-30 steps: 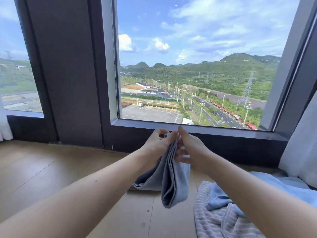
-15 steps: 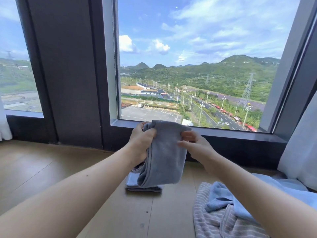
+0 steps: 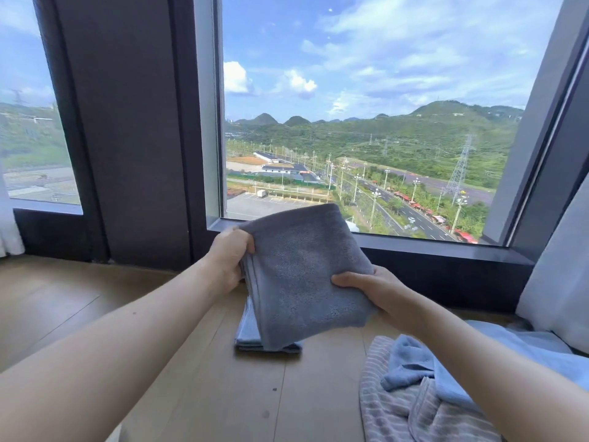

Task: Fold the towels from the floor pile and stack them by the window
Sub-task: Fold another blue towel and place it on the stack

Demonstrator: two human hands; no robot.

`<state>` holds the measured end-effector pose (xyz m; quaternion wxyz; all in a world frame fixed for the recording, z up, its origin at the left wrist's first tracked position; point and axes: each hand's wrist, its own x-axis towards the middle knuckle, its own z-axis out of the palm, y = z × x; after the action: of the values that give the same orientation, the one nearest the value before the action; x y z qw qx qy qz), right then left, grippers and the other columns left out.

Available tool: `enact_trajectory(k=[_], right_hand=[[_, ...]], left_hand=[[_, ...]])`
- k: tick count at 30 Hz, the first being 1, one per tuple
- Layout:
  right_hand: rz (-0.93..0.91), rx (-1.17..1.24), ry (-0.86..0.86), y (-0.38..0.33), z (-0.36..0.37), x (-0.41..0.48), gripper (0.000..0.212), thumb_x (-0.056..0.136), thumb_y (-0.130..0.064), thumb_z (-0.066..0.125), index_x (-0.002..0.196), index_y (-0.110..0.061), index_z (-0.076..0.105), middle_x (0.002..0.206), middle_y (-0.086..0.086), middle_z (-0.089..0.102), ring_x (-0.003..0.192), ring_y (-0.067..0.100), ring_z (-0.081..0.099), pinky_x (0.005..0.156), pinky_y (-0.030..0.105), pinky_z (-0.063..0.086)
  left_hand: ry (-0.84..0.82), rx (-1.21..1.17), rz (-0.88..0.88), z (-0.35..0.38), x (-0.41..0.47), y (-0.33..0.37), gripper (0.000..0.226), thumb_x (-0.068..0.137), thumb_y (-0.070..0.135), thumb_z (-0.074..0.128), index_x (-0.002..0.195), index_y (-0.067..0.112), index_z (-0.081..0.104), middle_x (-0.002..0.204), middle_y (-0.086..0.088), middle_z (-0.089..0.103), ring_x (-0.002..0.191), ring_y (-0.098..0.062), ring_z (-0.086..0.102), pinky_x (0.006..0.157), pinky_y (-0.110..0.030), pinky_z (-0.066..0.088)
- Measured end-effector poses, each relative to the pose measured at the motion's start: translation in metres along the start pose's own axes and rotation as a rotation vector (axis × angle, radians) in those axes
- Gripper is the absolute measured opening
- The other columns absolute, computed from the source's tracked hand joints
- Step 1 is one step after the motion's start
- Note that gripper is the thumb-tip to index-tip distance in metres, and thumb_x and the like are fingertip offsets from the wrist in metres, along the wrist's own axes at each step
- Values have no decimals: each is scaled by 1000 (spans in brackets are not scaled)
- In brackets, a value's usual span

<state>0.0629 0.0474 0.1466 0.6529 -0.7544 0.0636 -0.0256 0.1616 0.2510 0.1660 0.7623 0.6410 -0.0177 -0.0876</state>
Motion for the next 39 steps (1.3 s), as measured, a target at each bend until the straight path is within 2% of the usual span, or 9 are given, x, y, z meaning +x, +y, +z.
enact_trajectory(k=[3,8,14,17,22,28,31,35,39], right_hand=[[-97,-379,97,-4,0,0,19,73,-18,75,90,-15,67,87,5,71,83,21,66,72,33,53],[-257,-1040,53,-23,9,-4,18,65,-26,76,67,-31,58,70,-10,61,75,13,58,61,24,43],[-252,-1094,-94,-31,11,-14,24,63,-25,79,79,-22,62,74,-5,57,74,14,56,67,29,48],[-215,-1067,-118,-30,11,-18,36,63,-27,80,82,-29,49,83,-5,57,74,12,55,64,28,47],[-248,-837,-75,-47,5,-29,39,71,-21,76,99,-28,50,94,-2,62,73,6,54,60,16,43],[-277,-534,-2,-74,0,-48,52,74,-40,75,119,-37,50,109,-2,63,99,15,62,90,34,52],[-221,-413,-2,-89,-6,-60,69,69,-61,66,127,-32,46,121,-2,59,107,16,59,89,31,49],[-136,-81,14,-89,-24,-61,68,66,-75,50,114,-28,55,113,-6,60,99,13,57,84,32,45],[-2,286,-22,-53,-2,-39,47,89,-61,43,95,-21,68,96,7,70,86,25,68,77,41,54]], left_hand=[[30,530,60,-9,-4,-6,45,83,10,50,126,21,44,108,-3,48,97,-20,49,79,-32,43],[-284,1230,648,9,-31,-7,101,56,58,70,140,42,18,139,16,24,132,-6,14,99,-28,11],[-438,1498,756,37,-42,-29,52,73,55,65,116,29,49,107,10,60,107,-12,52,91,-33,26],[-537,1369,571,42,-51,-22,40,75,45,70,106,24,54,95,6,62,88,-14,58,79,-30,47],[-553,1050,539,24,-54,-15,13,83,29,67,82,24,55,73,10,54,66,-4,49,62,-20,40],[-453,768,560,12,-66,0,3,86,25,62,86,23,60,80,7,62,75,-7,57,69,-23,44],[-406,591,521,9,-74,14,1,83,31,62,83,30,62,80,9,66,80,-9,62,76,-27,48],[-285,247,398,-2,-82,32,10,92,25,57,85,25,63,71,10,69,71,-8,65,62,-18,49],[-232,33,236,-11,-81,43,16,93,30,55,90,16,64,72,1,69,67,-16,65,57,-22,50]])
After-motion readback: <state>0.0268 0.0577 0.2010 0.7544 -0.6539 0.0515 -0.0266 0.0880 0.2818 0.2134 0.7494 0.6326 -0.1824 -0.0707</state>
